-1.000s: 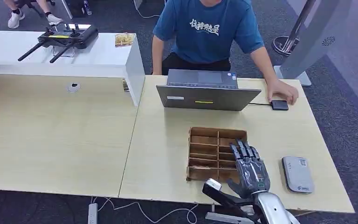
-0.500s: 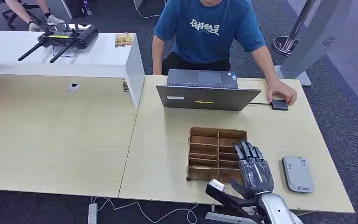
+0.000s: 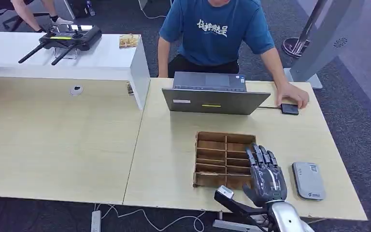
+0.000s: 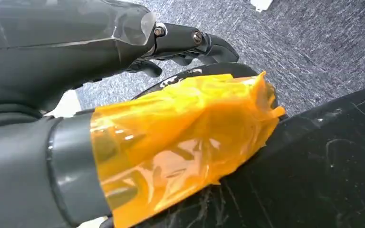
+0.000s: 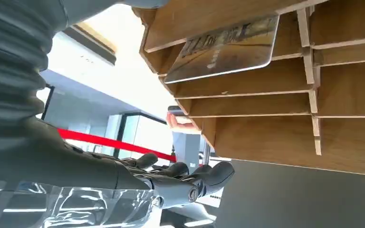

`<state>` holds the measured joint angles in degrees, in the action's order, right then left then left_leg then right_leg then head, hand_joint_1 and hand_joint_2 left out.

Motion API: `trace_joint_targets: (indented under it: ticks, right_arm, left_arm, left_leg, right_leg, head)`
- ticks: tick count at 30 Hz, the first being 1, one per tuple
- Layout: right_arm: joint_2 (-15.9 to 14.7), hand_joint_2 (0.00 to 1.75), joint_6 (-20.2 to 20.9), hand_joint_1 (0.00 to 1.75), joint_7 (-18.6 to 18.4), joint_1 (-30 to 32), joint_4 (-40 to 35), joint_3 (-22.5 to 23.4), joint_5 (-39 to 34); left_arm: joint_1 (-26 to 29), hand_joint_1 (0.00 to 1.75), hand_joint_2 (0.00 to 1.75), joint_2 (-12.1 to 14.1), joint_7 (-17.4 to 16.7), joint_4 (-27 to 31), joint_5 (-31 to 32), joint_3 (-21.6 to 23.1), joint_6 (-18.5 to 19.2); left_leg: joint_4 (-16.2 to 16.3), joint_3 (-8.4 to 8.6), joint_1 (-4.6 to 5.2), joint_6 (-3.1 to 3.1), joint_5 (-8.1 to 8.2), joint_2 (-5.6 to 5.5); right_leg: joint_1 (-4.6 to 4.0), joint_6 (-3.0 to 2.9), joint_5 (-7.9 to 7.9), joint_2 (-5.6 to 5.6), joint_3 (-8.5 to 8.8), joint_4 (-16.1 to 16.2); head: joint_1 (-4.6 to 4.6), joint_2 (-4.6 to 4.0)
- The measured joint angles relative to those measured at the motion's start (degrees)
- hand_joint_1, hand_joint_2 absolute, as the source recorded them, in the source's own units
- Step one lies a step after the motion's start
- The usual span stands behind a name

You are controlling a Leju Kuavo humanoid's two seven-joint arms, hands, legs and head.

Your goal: Pass the card to the sensor for recognition and then transmit it.

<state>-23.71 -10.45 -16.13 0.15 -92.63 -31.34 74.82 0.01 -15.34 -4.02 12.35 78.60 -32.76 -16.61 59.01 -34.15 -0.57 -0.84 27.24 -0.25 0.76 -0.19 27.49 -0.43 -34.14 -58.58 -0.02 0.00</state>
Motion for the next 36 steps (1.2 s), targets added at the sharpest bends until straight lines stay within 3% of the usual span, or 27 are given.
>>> trace_joint_targets:
  ticks: [36]
  right_arm:
    - [0.00, 1.75, 1.46, 0.00, 0.55, -0.93, 1.33, -0.85, -2.27]
  left_arm:
    - [0.01, 0.00, 0.00, 0.44, 0.15, -0.04, 2.10, 2.19, -0.55]
  left_leg:
    - [0.00, -0.01, 0.00, 0.00, 0.00, -0.01]
  right_leg:
    - [0.00, 0.00, 0.00, -0.01, 0.00, 0.00]
  head:
    - [0.00, 0.00]
